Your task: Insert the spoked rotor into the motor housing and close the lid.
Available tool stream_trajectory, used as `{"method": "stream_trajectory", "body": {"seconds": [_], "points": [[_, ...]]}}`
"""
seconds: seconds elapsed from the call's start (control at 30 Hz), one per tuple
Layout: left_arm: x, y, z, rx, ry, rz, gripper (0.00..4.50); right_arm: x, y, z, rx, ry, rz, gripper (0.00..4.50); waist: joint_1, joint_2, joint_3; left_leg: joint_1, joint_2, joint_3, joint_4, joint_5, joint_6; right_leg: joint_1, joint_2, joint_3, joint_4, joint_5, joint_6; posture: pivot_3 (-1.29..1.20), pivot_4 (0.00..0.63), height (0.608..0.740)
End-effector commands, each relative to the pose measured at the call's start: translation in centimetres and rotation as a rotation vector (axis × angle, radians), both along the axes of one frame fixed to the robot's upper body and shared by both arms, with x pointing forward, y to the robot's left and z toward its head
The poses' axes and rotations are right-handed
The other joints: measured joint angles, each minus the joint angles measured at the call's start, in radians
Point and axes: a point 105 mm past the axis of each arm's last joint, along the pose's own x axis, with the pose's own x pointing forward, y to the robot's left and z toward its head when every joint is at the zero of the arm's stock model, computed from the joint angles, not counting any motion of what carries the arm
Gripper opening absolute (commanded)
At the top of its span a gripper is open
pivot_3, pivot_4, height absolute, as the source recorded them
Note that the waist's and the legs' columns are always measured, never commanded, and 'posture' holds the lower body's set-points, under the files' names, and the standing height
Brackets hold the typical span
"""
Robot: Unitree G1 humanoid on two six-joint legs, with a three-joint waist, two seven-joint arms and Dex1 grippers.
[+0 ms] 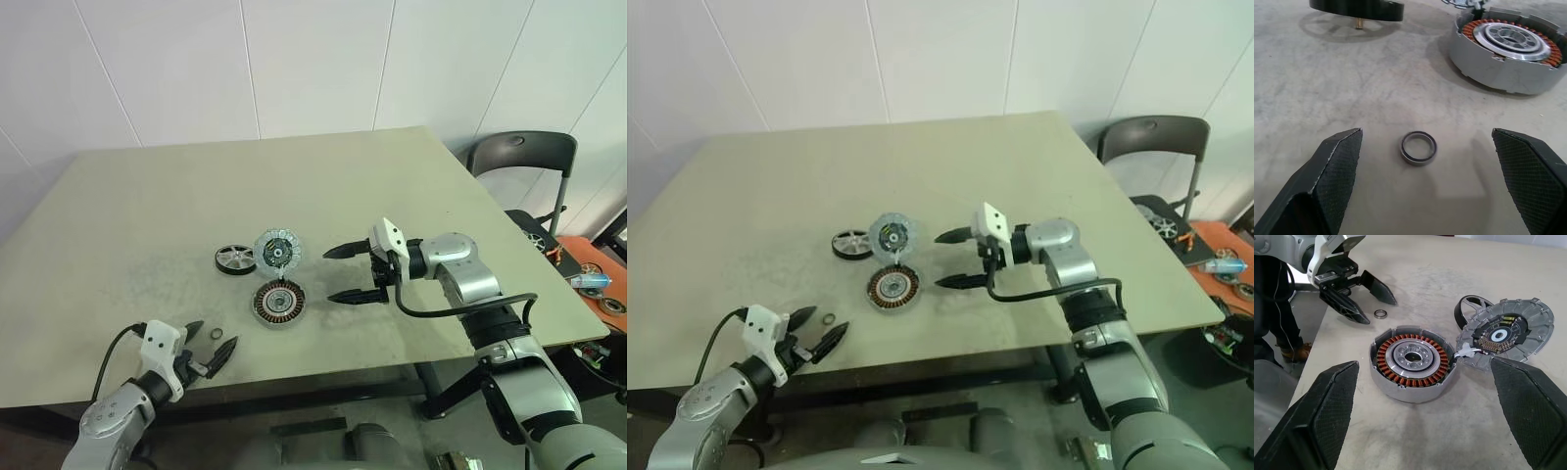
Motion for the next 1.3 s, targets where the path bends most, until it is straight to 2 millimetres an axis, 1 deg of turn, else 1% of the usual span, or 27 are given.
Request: {"method": "stream_trajectory", "body": {"seconds": [0.03,0.13,0.3,0.33,0.4,0.47,0.7,0.73,1.0,1.07,1.17,1.3], "points": [[0.1,-0.2,0.4,0.038,-0.006,-0.037,4.50,0.3,-0.1,1.0,0.013,-0.041,0.002,4.48,-0.001,0.000,0.000,0.000,0.000,0.000,0.000,0.000,0.000,0.000,0.000,0.000,0.000,0.000,0.000,0.00,0.000,0.740],[0.0,-0.1,0.1,0.071,0.006,-0.046,4.50,0.4,-0.1,1.0,0.014,-0.038,-0.001,4.48,-0.001,0.000,0.000,0.000,0.000,0.000,0.000,0.000,0.000,0.000,0.000,0.000,0.000,0.000,0.000,0.00,0.000,0.740],[-0.1,-0.1,0.1,0.072,0.011,-0.046,4.50,0.6,0.0,1.0,0.014,-0.036,-0.006,4.48,-0.001,0.000,0.000,0.000,0.000,0.000,0.000,0.000,0.000,0.000,0.000,0.000,0.000,0.000,0.000,0.00,0.000,0.740],[-0.1,0.1,0.0,0.079,0.013,-0.036,4.32,0.7,-0.1,1.0,0.014,-0.037,-0.007,4.49,-0.001,0.000,0.000,0.000,0.000,0.000,0.000,0.000,0.000,0.000,0.000,0.000,0.000,0.000,0.000,0.00,0.000,0.740],[0.0,0.3,-0.1,0.086,0.015,-0.026,3.85,0.7,0.0,1.0,0.016,-0.035,-0.009,4.50,-0.001,0.000,0.000,0.001,0.000,0.000,0.000,0.000,0.000,0.000,0.000,0.000,0.000,0.000,0.000,0.00,0.000,0.740],[0.2,0.5,-0.1,0.089,0.015,-0.010,3.22,0.8,0.0,1.1,0.019,-0.036,-0.009,4.50,0.000,0.000,0.000,0.000,0.000,0.000,0.000,0.000,0.000,0.000,0.000,0.000,0.000,0.000,0.000,0.00,0.000,0.740],[0.4,0.6,0.2,0.091,0.004,-0.010,0.82,0.8,0.0,1.2,0.023,-0.036,-0.013,4.50,0.000,0.000,0.000,0.000,0.000,0.000,0.000,0.000,0.000,0.000,0.000,0.000,0.000,0.000,0.000,0.00,0.000,0.740],[0.3,0.7,0.3,0.086,0.005,-0.009,0.67,0.9,0.0,1.2,0.023,-0.036,-0.014,4.50,0.000,0.000,0.000,0.000,0.000,0.000,0.000,0.000,0.000,0.000,0.000,0.000,0.000,0.000,0.000,0.00,0.000,0.740],[0.5,1.0,0.8,0.096,-0.007,-0.011,0.68,1.1,0.0,1.3,0.026,-0.044,-0.022,4.50,-0.001,0.000,0.000,0.001,0.000,0.000,0.000,0.000,0.000,0.000,0.000,0.000,0.000,0.000,0.000,0.00,0.000,0.740],[0.5,1.2,1.3,0.101,-0.015,-0.020,0.68,1.1,0.1,1.4,0.027,-0.045,-0.022,4.50,-0.001,0.000,0.000,0.001,0.000,0.000,0.000,0.000,0.000,0.000,0.000,0.000,0.001,0.000,0.000,0.00,0.000,0.740],[0.5,1.1,3.0,0.081,-0.036,-0.065,0.68,1.1,0.1,1.4,0.028,-0.047,-0.023,4.50,-0.001,0.000,0.000,0.000,0.000,0.000,0.000,0.000,0.000,0.000,0.000,0.000,0.000,0.000,0.000,0.00,0.000,0.740],[0.7,0.2,6.2,0.010,-0.080,-0.142,0.68,1.2,0.1,1.4,0.029,-0.051,-0.024,4.50,-0.001,0.000,0.000,0.000,0.000,0.000,0.000,0.000,0.000,0.000,0.000,0.000,0.001,0.000,0.000,0.00,0.000,0.740]]}}
